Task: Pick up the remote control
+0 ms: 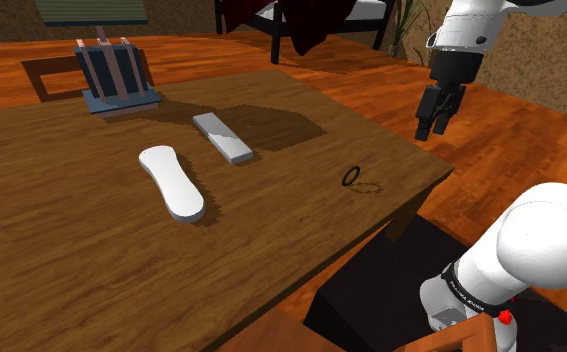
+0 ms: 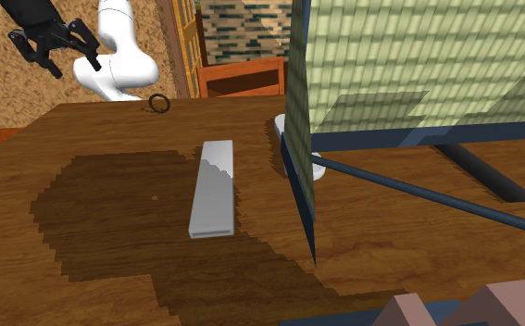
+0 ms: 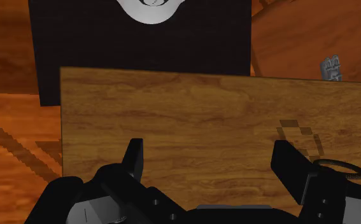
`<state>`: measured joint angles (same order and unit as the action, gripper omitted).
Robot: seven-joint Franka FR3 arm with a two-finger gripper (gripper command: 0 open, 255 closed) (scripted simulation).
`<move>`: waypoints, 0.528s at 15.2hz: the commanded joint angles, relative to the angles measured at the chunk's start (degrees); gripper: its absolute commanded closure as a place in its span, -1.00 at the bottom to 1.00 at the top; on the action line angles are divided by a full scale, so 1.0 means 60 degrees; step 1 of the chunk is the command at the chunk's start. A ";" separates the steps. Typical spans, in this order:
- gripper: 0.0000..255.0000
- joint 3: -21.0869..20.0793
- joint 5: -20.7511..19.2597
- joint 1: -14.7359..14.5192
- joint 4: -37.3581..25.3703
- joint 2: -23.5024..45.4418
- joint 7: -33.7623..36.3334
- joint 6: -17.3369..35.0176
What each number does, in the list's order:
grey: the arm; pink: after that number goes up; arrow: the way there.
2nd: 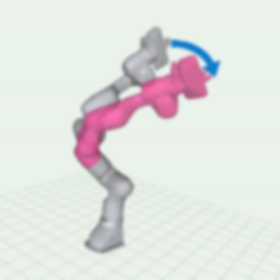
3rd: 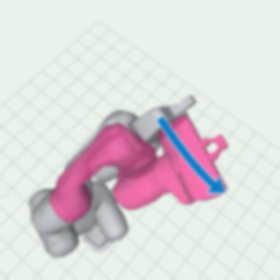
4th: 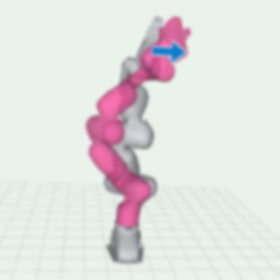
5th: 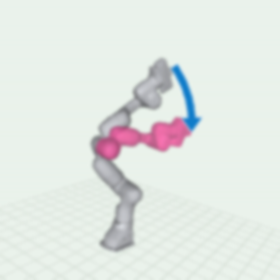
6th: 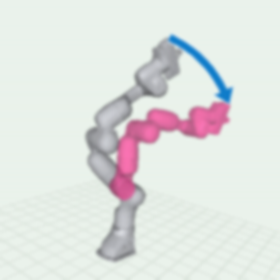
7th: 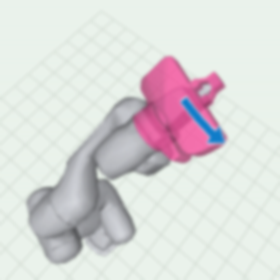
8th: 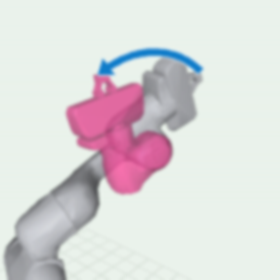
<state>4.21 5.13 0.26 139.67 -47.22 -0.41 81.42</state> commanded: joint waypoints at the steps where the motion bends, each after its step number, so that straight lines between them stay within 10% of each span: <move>1: -1.00 0.0000 0.0000 0.0000 0.0000 0.0000 0.0000 0.0000; 8: -1.00 -0.1425 0.1049 -0.0525 -0.0688 0.1332 0.1476 0.0944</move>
<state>-3.17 10.63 -2.50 136.16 -40.62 7.21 86.02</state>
